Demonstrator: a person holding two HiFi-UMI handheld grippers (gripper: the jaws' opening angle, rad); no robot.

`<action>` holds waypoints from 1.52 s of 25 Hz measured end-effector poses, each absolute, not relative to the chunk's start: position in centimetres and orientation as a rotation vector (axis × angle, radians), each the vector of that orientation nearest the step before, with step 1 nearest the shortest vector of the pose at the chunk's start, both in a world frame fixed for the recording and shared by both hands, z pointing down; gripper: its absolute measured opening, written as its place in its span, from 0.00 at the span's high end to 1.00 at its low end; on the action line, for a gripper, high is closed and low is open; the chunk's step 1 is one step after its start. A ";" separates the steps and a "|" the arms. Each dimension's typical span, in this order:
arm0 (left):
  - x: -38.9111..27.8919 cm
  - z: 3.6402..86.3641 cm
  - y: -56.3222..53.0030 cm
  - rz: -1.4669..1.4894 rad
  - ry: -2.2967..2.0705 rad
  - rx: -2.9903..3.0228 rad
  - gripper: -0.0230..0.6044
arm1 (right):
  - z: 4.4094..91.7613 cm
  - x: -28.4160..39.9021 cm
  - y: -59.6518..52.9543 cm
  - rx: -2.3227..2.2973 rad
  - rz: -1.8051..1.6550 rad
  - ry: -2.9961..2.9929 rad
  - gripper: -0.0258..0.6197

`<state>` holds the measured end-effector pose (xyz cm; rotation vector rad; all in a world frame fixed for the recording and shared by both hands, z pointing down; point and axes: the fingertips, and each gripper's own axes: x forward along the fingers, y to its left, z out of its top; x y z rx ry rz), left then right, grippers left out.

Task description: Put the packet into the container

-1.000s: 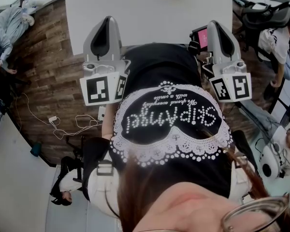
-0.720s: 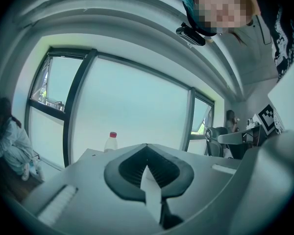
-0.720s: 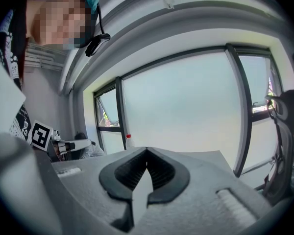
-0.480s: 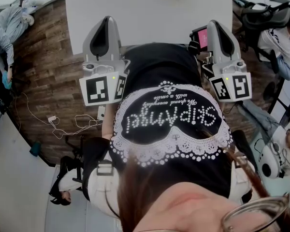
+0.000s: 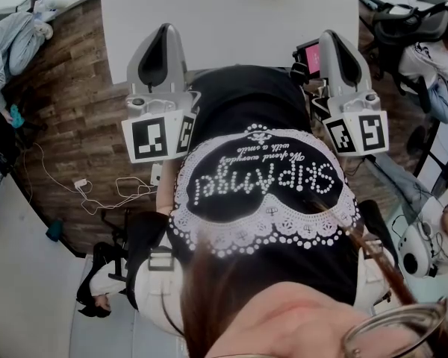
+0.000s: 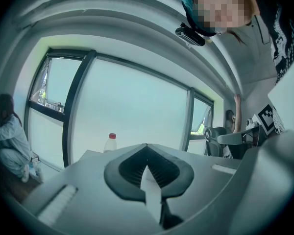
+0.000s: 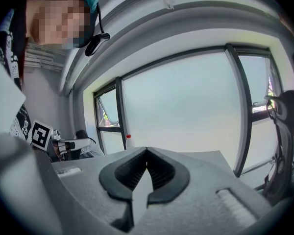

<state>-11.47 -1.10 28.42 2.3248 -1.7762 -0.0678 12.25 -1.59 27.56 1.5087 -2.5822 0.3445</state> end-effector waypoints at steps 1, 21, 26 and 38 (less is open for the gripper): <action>-11.2 28.4 -1.2 -0.067 -1.776 2.326 0.96 | 27.6 12.5 -1.7 1.510 0.346 -2.585 0.96; -10.6 29.3 -2.1 -0.063 -1.776 2.311 0.96 | 28.4 13.2 -2.7 1.508 0.351 -2.568 0.96; -10.3 29.4 -2.2 -0.062 -1.779 2.308 0.96 | 28.5 13.5 -2.7 1.507 0.353 -2.567 0.96; -10.2 29.5 -2.5 -0.061 -1.780 2.305 0.96 | 28.7 13.5 -3.1 1.499 0.357 -2.568 0.96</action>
